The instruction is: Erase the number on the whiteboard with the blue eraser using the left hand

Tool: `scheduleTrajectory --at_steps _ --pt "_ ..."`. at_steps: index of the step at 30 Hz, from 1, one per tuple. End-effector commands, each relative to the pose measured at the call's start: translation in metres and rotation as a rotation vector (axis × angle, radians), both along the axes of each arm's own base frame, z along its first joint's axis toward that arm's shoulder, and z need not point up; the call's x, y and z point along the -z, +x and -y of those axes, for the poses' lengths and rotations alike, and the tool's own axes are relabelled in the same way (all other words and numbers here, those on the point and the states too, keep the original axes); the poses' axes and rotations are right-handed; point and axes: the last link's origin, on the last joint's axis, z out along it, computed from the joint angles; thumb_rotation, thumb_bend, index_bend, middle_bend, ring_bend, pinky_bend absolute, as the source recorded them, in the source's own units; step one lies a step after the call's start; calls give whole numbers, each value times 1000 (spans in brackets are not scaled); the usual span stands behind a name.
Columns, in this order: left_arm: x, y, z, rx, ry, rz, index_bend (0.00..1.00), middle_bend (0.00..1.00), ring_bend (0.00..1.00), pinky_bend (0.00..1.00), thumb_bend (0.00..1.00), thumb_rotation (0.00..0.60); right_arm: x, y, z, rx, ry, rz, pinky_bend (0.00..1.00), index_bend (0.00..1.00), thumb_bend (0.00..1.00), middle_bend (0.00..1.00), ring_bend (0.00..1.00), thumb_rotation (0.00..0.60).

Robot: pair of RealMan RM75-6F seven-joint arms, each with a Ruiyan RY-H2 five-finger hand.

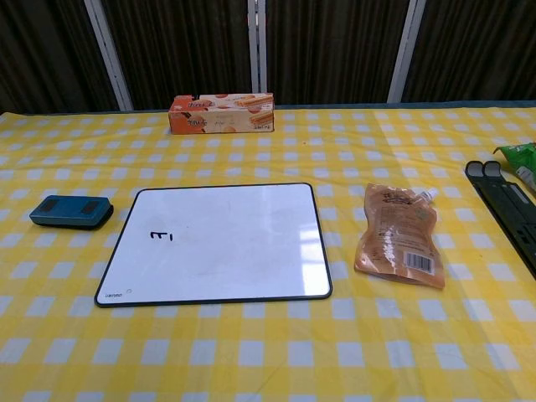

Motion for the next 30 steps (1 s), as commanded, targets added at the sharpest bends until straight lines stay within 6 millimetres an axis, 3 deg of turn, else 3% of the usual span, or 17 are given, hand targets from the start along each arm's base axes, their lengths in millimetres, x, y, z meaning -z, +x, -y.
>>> scheduleTrajectory --at_steps 1,7,11,19,23,27,30 --pt "0 -1 0 -1 -3 -1 0 0 0 0 0 600 0 0 0 1 1 1 0 0 0 0 0 600" --pt "3 -1 -3 -4 -17 4 0 0 0 0 0 600 0 -1 -1 6 4 -3 0 0 0 0 0 600" --pt "12 0 -16 -5 -72 13 0 0 0 0 0 600 1 0 0 3 2 -5 0 0 0 0 0 600" --pt "56 0 -93 28 -226 -106 0 0 0 9 39 600 5 -1 6 21 19 -4 0 0 0 0 0 600" --pt "77 2 -116 42 -254 -159 0 0 21 125 128 600 8 -5 9 39 27 -12 0 0 0 0 0 600" --pt "89 0 -127 50 -270 -197 45 27 155 261 192 600 10 -10 12 62 32 -18 0 0 0 0 0 600" --pt "99 -1 -133 52 -273 -194 118 86 220 290 192 600 10 -13 14 77 32 -21 0 0 0 0 0 600"
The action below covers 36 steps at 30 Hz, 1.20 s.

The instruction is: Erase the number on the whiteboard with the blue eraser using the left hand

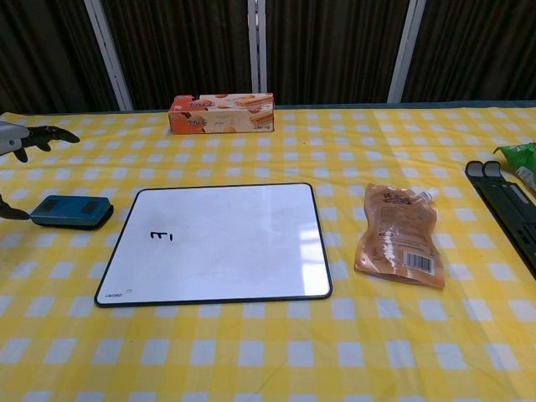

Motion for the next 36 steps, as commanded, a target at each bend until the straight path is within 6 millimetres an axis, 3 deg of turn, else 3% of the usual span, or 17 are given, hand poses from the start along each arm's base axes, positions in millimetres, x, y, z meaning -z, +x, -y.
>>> scheduleTrajectory --at_steps 1,18,32,36 --pt "14 3 -10 7 -15 4 129 92 226 291 199 600 1 -2 2 10 0 -1 0 0 0 0 0 600" --pt "38 0 -26 24 -60 -46 193 135 260 348 232 600 1 -7 2 36 -4 -16 0 0 0 0 0 600" --pt "43 -8 -29 -7 -71 -48 290 212 323 423 245 600 1 -8 2 38 -4 -13 0 0 0 0 0 600" --pt "42 -8 -29 -4 -66 -44 334 248 357 463 299 600 1 -8 2 38 -5 -15 0 0 0 0 0 600"
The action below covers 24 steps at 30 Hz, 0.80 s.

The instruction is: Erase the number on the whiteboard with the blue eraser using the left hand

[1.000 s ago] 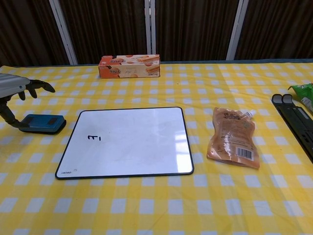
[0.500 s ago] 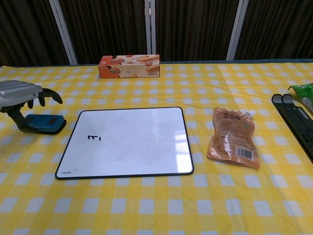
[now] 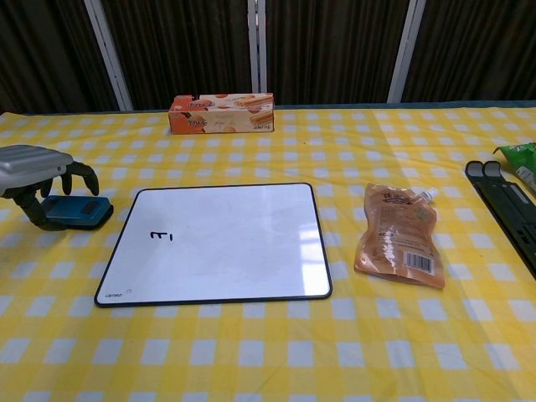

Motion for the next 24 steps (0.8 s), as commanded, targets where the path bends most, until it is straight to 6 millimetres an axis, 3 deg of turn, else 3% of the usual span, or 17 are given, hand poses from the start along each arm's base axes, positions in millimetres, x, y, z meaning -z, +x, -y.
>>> scheduleTrajectory --at_steps 1,7,12,19,24 --pt "-1 1 0 2 5 11 344 255 361 468 305 600 0 0 0 1 1 -1 0 0 0 0 0 600" --pt "-7 15 6 50 5 51 391 287 388 489 307 600 1 0 0 1 3 -1 0 0 0 0 0 600" --pt "-7 45 13 123 -15 110 409 301 401 502 307 600 2 1 0 -1 7 -2 0 0 0 0 0 600" --pt "29 109 27 182 -142 245 459 336 432 515 307 600 3 1 1 0 11 -6 0 0 0 0 0 600" --pt "44 130 30 204 -176 274 472 344 440 521 307 600 2 -3 1 10 8 -6 0 0 0 0 0 600"
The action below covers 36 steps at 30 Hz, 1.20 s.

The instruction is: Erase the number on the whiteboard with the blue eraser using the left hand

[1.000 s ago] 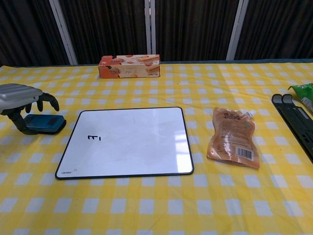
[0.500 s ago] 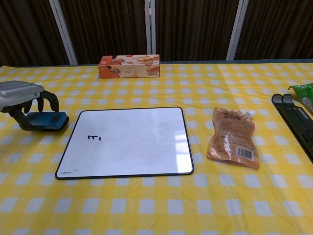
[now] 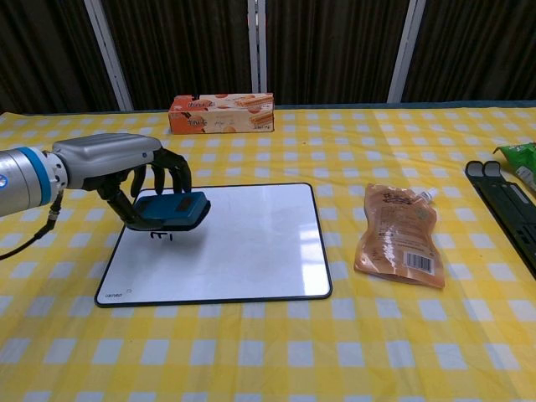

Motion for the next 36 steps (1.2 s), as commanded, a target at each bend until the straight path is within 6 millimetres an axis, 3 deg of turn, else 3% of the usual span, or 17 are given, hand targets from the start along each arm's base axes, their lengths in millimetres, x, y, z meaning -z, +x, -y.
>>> scheduleTrajectory --at_steps 1,15,28,36 --pt "9 12 2 6 -21 14 472 344 440 521 307 600 -1 -1 0 3 -3 1 0 0 0 0 0 600" --pt "40 12 2 -39 -62 45 531 368 461 524 307 600 -3 -2 -2 8 -10 3 0 0 0 0 0 600" --pt "33 -22 -25 -140 -2 66 558 383 472 530 321 600 -1 -3 -1 12 -3 4 0 0 0 0 0 600" --pt "35 -17 -15 -106 -50 85 558 384 473 530 330 600 -2 -3 -1 12 -5 4 0 0 0 0 0 600"
